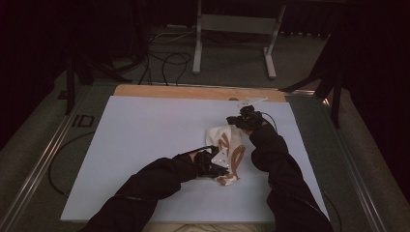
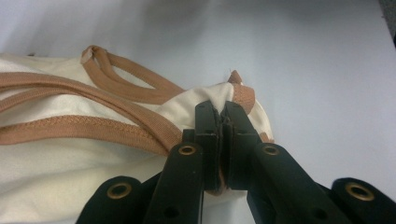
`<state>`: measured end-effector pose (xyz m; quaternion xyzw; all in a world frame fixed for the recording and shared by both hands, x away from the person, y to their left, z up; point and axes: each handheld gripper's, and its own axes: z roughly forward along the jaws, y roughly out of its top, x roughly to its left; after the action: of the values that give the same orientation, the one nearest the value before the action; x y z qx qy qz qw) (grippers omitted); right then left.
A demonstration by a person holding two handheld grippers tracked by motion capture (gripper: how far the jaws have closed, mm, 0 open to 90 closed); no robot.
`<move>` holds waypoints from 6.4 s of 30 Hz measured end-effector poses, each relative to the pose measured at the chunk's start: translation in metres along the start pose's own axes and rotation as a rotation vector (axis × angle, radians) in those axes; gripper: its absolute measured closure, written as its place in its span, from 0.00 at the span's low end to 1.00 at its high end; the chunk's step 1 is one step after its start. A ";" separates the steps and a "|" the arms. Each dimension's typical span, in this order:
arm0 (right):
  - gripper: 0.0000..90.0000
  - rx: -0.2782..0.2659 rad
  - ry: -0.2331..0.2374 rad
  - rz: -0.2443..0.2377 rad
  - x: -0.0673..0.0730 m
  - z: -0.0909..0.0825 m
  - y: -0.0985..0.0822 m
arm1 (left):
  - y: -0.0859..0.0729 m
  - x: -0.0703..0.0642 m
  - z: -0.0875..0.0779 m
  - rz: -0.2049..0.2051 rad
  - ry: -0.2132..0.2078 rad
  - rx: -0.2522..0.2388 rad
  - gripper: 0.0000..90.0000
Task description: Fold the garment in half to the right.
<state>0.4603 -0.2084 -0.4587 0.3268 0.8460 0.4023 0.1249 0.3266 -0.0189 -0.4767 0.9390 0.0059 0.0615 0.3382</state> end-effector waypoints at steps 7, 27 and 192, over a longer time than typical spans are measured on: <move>0.98 0.009 -0.013 0.026 -0.008 0.004 -0.013 | 0.004 0.000 0.011 -0.010 -0.006 0.000 0.97; 0.98 0.032 -0.037 0.081 -0.023 0.013 -0.038 | 0.008 -0.002 0.029 -0.062 0.013 0.004 0.96; 0.98 0.118 -0.175 0.168 -0.043 0.013 -0.058 | -0.156 -0.061 -0.104 -0.426 0.233 -0.366 0.00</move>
<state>0.4728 -0.2557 -0.5133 0.4372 0.8237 0.3308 0.1445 0.2581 0.1637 -0.5032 0.8267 0.2304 0.0966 0.5042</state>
